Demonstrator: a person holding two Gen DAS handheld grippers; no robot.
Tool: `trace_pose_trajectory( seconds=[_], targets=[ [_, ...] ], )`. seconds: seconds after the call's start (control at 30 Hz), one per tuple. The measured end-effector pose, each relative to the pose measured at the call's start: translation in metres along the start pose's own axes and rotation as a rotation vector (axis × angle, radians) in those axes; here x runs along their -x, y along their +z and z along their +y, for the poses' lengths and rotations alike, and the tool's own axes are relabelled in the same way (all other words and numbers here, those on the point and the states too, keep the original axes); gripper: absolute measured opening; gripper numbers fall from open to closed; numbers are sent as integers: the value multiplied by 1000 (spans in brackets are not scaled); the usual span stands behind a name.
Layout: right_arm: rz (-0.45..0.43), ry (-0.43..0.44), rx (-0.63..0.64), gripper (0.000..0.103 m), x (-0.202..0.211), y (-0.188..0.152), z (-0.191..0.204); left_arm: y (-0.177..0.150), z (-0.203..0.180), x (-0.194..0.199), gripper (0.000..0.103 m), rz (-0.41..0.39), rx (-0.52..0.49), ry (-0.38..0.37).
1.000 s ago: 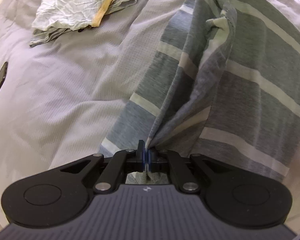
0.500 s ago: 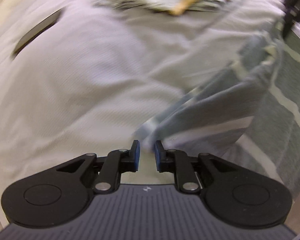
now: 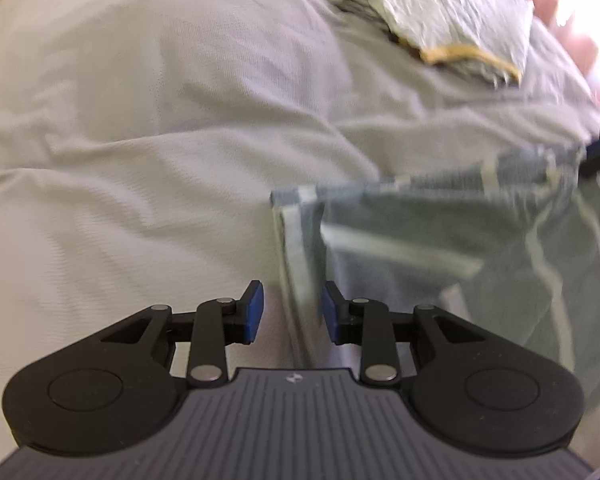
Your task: Fold clothes
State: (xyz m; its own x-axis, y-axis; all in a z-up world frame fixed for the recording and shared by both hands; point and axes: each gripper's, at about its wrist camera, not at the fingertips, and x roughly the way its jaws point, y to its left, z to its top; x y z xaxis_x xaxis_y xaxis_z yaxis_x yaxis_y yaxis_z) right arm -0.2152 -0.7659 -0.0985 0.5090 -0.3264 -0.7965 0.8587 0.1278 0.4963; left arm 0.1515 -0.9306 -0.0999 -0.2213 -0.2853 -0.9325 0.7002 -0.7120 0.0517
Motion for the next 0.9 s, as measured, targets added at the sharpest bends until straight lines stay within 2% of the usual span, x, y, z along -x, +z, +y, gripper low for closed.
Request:
trace_pose_trajectory(
  seconds=[0.1,0.17,0.2,0.23,0.3,0.4,0.47,0.53,0.6,0.67,0.8,0.9],
  targets=[
    [3,-2,13,29,-4,1,2,9,-1,-8,26,-29,40,-33],
    [4,-11,12,27,-7,1,2,13,-6,-12,25,-31,22,-38],
    [5,-13,8,25,-9,1,2,15,-8,-14,16,-31,12,-39],
    [8,-12,1,17,-10,1,2,16,-10,-15,11,-30,4,-40],
    [13,-9,-7,7,-13,2,1,16,-11,-17,3,-30,-6,-29],
    [5,-19,11,1,-11,4,3,16,-9,-14,2,-52,3,-6],
    [-18,-27,18,0,-5,6,3,14,-3,-15,2,-50,47,-3],
    [-20,-25,13,0,-4,6,0,11,2,-21,4,-29,97,4],
    [-10,-35,-6,1,-8,4,-5,10,6,-22,12,-16,136,29],
    [-8,-52,-26,7,-9,3,-9,8,10,-14,12,-29,158,62],
    [-61,-103,-3,20,6,3,-5,3,10,9,9,-57,160,112],
    [-116,-100,104,20,22,3,11,1,-14,27,9,-89,95,37]
  ],
)
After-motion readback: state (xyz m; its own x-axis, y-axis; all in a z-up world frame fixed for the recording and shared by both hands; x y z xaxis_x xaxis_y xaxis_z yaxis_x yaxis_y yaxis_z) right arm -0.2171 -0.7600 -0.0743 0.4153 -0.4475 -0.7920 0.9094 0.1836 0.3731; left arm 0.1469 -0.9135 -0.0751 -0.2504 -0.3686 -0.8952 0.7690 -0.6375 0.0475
